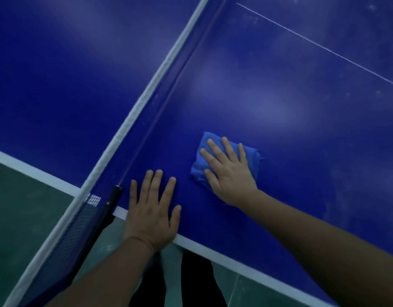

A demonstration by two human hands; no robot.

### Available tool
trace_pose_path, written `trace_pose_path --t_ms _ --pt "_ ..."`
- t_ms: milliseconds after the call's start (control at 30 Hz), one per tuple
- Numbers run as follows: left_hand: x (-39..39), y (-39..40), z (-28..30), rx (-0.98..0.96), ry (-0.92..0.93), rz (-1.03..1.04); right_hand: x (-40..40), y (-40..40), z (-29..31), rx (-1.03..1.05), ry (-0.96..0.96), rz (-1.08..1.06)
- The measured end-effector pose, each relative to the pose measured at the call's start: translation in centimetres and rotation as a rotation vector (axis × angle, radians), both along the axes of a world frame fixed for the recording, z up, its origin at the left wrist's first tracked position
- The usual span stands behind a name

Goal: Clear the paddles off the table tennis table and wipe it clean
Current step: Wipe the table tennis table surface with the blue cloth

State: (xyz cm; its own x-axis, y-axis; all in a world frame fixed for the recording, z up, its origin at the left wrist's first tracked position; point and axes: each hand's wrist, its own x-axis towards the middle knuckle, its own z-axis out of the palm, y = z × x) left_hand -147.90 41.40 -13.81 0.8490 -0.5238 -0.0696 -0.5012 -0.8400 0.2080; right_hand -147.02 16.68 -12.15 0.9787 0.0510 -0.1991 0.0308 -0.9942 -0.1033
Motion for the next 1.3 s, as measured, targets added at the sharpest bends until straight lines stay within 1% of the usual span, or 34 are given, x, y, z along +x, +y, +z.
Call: trace_pose_path --t_ms 133,233,300,400,467,500,533,600,667,700,767,800,833,867,900,933,967,1000,1033,1067,1100,1133,1200,1267,1300 --pt "0.0 -0.3 0.1 -0.090 0.002 0.068 7.2 3.3 -0.2 0.053 0.012 0.403" --pt "0.8 -0.8 0.3 -0.182 -0.036 0.293 11.4 5.1 -0.2 0.034 0.014 0.595" --pt "1.4 -1.5 0.4 -0.187 -0.051 0.383 13.8 6.5 -0.4 0.039 -0.001 0.635" --pt "1.5 -2.2 0.0 -0.134 -0.027 0.337 17.4 9.4 -0.5 -0.030 0.016 0.599" --pt "1.5 -2.4 -0.1 -0.082 -0.010 0.309 19.3 10.2 -0.4 -0.096 0.010 0.540" --pt "1.6 -2.4 -0.1 -0.058 -0.009 0.301 20.1 9.5 -0.3 -0.101 -0.014 0.477" --pt "1.7 -2.4 -0.1 -0.037 -0.008 0.296 20.8 8.0 -0.3 -0.077 -0.034 0.374" --pt "1.8 -2.4 0.0 -0.023 0.000 0.296 21.9 3.1 -0.4 -0.004 -0.065 0.079" --pt "1.8 -2.4 0.1 -0.007 0.012 0.301 22.4 -3.2 -0.5 -0.003 -0.092 -0.195" --pt "1.8 -2.5 0.1 -0.001 0.019 0.302 22.3 -6.2 -0.2 0.002 -0.074 -0.315" --pt "1.8 -2.5 0.2 0.007 0.034 0.302 22.0 -10.1 0.0 0.020 -0.043 -0.526" --pt "1.8 -2.4 0.3 0.012 0.039 0.303 21.9 -10.6 0.0 0.022 -0.047 -0.603" --pt "1.9 -2.4 0.3 0.020 0.040 0.303 21.7 -9.8 -0.1 0.017 -0.060 -0.645" --pt "2.0 -2.4 0.4 0.029 0.040 0.302 21.3 -8.0 0.1 0.015 -0.081 -0.636" --pt "2.0 -2.4 0.4 0.037 0.042 0.298 20.7 -5.7 0.1 0.019 -0.101 -0.549" --pt "1.9 -2.5 0.3 0.039 0.045 0.295 19.6 -3.0 -0.1 0.022 -0.118 -0.382" --pt "1.9 -2.5 0.3 0.042 0.042 0.296 18.3 -0.5 -0.4 0.031 -0.108 -0.159" --pt "1.9 -2.5 0.3 0.046 0.035 0.299 17.2 0.9 -0.4 0.032 -0.054 0.033" --pt "1.9 -2.5 0.3 0.051 0.033 0.299 17.0 0.5 -0.3 0.023 -0.014 0.146" --pt "1.9 -2.6 0.3 0.054 0.036 0.299 17.5 -1.5 0.0 0.012 -0.009 0.153" --pt "1.9 -2.6 0.4 0.055 0.040 0.302 18.4 -4.4 0.0 -0.009 -0.043 0.061" --pt "1.9 -2.6 0.5 0.057 0.041 0.303 19.1 -7.5 0.1 -0.024 -0.079 -0.080" --pt "1.9 -2.7 0.6 0.060 0.044 0.278 19.9 -13.8 0.5 -0.009 -0.078 -0.407" --pt "1.9 -2.6 0.5 0.061 0.054 0.242 19.7 -16.4 0.8 0.042 -0.062 -0.655" --pt "1.9 -2.5 0.5 0.062 0.060 0.231 19.6 -15.6 0.6 0.049 -0.071 -0.711"
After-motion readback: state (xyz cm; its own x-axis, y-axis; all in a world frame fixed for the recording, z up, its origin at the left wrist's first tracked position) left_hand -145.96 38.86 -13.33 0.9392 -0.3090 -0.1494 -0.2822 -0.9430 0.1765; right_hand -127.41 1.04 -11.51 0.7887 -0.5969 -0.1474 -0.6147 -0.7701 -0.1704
